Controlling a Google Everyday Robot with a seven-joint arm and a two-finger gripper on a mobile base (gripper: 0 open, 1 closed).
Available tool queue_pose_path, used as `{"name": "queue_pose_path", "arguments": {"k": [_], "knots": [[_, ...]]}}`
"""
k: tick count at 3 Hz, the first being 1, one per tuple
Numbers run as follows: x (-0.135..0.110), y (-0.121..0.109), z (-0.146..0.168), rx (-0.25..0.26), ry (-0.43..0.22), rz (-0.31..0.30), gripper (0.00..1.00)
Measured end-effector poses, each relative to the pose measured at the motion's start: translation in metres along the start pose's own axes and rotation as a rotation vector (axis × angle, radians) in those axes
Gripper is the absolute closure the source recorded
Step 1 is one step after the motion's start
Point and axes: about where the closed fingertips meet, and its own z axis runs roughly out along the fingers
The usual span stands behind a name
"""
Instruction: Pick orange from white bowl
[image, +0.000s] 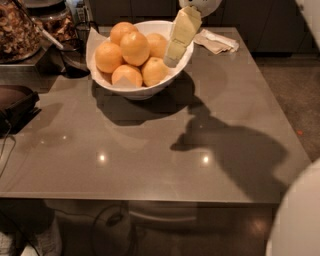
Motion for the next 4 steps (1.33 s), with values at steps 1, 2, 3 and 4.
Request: {"name": "queue_pose_path", "arguments": {"k": [1,2,3,4], "knots": [[-0.007,-0.006,-0.002,0.023,-0.023,-0.001,0.00],[-0.017,-0.013,0.010,0.038,-0.055,0.007,0.00],[-0.044,-0.029,0.035,0.017,-0.113,0.020,0.00],[-0.069,-0.045,0.053,-0.004,-0.156,0.019,0.00]]}}
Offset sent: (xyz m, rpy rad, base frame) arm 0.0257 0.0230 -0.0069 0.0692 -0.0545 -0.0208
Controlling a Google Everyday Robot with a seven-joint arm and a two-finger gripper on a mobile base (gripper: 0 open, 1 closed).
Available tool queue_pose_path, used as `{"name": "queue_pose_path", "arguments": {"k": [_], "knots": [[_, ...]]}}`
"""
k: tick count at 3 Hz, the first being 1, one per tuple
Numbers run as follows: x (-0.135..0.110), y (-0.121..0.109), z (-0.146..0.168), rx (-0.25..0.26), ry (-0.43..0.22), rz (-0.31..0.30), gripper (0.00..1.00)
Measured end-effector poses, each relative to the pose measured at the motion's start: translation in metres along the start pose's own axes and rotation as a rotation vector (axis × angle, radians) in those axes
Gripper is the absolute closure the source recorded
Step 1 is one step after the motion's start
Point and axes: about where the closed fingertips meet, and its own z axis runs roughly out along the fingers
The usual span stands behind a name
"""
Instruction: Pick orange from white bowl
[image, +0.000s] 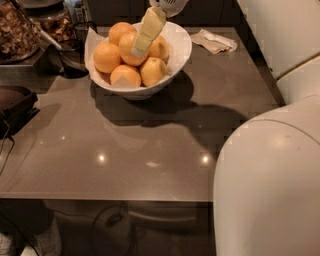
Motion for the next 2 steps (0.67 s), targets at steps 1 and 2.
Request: {"name": "queue_pose_path", "arguments": {"k": [1,2], "knots": [[0.001,-0.002,0.007,-0.006,-0.011,-0.002,0.00],[-0.003,-0.008,0.022,-0.020,-0.011,-0.008,0.00]]}}
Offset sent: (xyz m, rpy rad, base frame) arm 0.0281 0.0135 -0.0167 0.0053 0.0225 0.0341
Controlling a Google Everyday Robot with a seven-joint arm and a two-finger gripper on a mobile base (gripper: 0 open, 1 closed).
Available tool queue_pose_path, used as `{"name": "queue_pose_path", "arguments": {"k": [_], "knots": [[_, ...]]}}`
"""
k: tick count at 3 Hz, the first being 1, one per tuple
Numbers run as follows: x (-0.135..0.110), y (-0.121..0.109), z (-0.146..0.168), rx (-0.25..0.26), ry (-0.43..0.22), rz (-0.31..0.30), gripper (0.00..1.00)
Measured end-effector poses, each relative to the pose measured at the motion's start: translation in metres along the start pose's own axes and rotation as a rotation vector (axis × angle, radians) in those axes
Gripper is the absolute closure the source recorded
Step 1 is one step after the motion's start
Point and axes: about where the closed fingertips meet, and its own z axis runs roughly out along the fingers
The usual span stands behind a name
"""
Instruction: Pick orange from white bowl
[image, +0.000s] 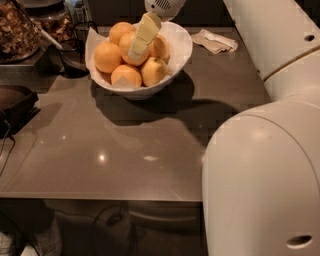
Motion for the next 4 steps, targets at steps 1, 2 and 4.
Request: {"name": "queue_pose_path", "arguments": {"k": [1,2,4], "knots": [[0.000,-0.006,0.011,-0.012,0.006,0.005,0.12],[0.000,-0.012,0.017,-0.012,0.019,0.006,0.21],[-0.006,-0.018,0.024,-0.016,0.027,0.008,0.24]]}}
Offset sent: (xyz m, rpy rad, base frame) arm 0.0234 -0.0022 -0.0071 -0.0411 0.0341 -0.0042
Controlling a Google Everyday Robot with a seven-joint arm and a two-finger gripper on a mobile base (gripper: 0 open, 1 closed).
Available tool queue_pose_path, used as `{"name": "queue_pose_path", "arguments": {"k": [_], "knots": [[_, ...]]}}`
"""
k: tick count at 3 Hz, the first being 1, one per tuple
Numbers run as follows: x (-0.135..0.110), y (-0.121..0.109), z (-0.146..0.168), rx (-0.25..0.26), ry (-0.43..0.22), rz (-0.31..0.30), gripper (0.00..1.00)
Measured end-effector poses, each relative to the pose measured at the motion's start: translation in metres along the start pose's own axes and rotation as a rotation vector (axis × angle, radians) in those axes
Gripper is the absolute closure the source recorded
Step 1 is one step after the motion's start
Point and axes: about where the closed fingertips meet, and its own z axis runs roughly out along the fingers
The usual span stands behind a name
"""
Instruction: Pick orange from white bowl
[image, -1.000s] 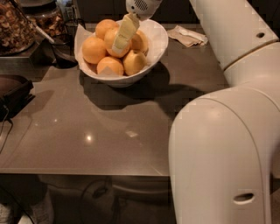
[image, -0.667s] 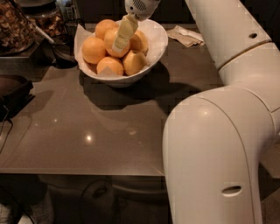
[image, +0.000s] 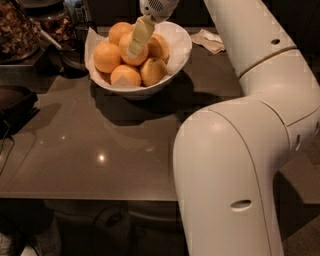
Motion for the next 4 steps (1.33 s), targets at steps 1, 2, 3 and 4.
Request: {"name": "queue_pose_path", "arguments": {"k": [1,2,3,4], "knots": [[-0.002,0.000,0.011,-0.020,0.007,-0.001,0.24],[0.000,-0.002,0.020,-0.036,0.012,0.006,0.24],[0.003,-0.004,0.030,-0.050,0.016,0.015,0.24],[0.005,-0.005,0.034,-0.058,0.018,0.021,0.24]]}}
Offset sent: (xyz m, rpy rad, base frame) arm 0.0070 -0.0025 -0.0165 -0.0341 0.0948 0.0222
